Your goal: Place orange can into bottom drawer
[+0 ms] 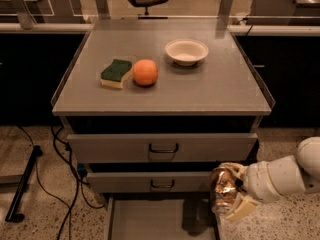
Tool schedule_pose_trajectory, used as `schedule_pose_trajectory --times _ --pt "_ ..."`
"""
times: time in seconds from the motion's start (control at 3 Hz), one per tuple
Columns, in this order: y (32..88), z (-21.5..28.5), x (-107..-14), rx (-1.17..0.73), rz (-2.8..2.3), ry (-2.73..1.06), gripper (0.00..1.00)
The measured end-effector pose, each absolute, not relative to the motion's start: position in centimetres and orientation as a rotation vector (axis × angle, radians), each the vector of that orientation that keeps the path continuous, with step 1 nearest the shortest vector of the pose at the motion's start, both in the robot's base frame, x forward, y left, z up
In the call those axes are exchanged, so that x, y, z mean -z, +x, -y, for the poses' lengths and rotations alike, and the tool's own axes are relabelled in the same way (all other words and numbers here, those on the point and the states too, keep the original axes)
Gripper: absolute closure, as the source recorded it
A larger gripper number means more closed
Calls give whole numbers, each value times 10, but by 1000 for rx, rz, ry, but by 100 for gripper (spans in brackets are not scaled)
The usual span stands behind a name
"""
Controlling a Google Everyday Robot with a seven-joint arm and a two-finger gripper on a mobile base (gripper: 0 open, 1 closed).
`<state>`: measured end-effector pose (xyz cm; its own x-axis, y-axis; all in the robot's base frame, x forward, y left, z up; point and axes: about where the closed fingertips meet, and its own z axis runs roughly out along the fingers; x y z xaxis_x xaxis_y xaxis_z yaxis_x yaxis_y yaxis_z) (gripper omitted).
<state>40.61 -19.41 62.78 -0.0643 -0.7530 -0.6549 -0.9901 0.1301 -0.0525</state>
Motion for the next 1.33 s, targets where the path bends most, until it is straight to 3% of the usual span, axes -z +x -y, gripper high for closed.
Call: schedule_pose_trajectory --times 1.33 --pt "418 176 -476 -621 -1829 -1634 100"
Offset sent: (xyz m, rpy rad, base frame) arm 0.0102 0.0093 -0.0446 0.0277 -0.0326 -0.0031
